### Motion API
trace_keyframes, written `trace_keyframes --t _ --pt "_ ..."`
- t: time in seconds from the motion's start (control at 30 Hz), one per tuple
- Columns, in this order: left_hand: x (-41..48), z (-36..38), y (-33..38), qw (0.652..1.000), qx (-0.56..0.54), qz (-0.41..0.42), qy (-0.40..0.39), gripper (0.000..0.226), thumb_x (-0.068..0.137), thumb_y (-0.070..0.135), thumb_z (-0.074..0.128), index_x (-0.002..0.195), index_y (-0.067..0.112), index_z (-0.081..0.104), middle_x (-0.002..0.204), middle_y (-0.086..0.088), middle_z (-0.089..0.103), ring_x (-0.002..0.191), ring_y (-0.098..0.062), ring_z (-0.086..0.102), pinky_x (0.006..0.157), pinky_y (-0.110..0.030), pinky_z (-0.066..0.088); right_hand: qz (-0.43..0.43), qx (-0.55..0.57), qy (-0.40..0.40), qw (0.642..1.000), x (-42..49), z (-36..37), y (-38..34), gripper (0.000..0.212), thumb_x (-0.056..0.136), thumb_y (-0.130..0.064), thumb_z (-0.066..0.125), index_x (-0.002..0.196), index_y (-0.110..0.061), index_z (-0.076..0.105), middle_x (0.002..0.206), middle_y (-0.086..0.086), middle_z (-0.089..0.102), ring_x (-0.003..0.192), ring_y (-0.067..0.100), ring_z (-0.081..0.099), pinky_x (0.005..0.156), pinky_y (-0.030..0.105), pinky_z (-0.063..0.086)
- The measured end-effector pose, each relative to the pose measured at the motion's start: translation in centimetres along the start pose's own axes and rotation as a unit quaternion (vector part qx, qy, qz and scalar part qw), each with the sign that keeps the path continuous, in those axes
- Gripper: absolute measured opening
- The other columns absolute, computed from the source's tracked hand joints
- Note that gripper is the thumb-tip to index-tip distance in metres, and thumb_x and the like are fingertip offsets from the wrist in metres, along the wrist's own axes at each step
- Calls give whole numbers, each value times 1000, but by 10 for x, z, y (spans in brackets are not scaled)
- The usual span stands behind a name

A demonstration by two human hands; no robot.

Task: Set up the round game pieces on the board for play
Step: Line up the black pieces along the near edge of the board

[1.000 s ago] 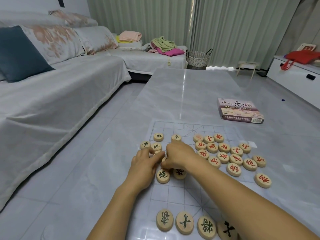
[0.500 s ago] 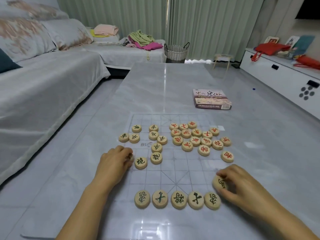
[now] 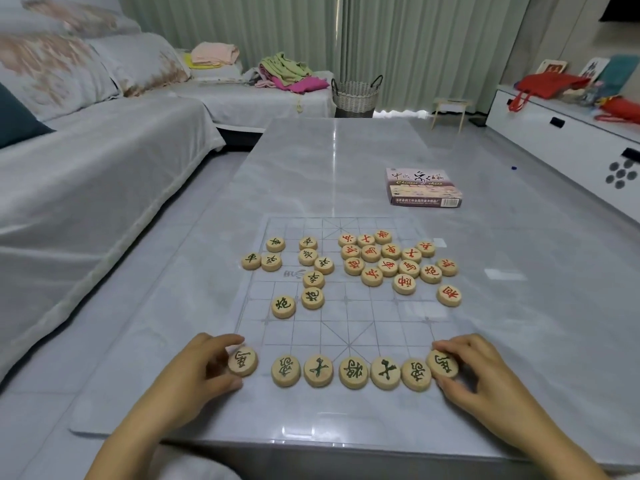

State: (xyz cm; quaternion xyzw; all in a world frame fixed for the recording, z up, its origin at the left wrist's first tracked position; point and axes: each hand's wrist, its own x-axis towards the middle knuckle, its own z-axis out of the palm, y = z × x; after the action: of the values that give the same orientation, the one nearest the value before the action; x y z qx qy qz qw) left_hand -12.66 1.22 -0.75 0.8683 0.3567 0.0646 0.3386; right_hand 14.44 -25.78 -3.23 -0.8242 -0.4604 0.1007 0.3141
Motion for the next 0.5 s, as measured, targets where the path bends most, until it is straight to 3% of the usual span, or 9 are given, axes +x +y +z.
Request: trace_keyframes --t 0.23,0.43,0.5 --pt "-3 2 1 999 -34 2 21 36 71 20 78 87 44 56 89 5 53 78 -9 52 68 -12 37 -7 7 20 1000 -4 5 4 45 75 -20 74 102 -45 48 109 -35 39 108 -10 40 86 -3 27" --pt "-5 5 2 999 -27 27 6 40 77 21 73 93 51 53 92 9 51 75 -8 50 68 -9 38 -9 9 22 1000 -4 8 3 38 70 -40 63 97 -59 45 108 -34 40 107 -10 41 85 -3 27" --pt "-5 5 1 999 -27 33 -1 42 79 20 71 96 53 51 93 9 51 75 -8 51 69 -8 39 -13 8 24 1000 -4 8 2 37 72 -35 68 97 -54 47 107 -33 40 107 -8 42 85 -2 27"
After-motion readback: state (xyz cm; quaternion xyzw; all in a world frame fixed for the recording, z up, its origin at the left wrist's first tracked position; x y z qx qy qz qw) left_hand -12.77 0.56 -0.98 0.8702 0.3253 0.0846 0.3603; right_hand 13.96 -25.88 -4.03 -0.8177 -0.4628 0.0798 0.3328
